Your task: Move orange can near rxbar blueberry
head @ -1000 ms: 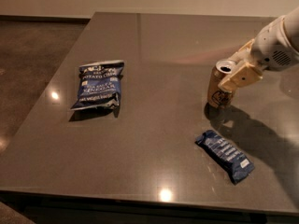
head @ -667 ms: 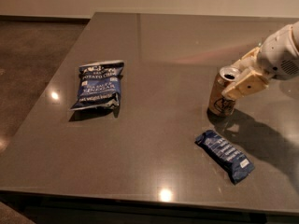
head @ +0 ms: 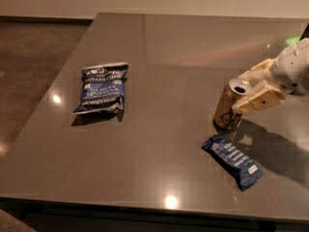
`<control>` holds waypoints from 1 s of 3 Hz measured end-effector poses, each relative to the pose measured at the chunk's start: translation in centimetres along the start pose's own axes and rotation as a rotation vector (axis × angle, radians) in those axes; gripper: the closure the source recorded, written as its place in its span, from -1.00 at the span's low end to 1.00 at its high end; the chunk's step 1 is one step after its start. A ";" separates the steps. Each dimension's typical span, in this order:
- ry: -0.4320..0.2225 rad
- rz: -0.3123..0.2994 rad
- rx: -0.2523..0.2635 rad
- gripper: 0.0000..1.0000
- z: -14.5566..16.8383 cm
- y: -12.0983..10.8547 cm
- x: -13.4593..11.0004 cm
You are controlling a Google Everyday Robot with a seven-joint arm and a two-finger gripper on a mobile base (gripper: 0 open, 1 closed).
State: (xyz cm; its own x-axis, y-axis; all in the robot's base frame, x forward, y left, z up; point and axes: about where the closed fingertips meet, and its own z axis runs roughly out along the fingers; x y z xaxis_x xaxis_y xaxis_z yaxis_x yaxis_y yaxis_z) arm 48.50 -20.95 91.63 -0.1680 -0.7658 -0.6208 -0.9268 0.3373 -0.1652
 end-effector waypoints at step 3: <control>-0.022 -0.052 -0.024 -0.69 -0.4 1.6 0.6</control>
Offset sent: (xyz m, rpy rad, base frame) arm -0.0227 -0.0078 -0.0023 -0.0183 -0.0142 0.0669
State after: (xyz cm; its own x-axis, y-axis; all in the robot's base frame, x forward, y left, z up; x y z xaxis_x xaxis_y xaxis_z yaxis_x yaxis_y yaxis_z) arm 46.82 -21.11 91.34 -0.1123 -0.7695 -0.6287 -0.9420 0.2838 -0.1790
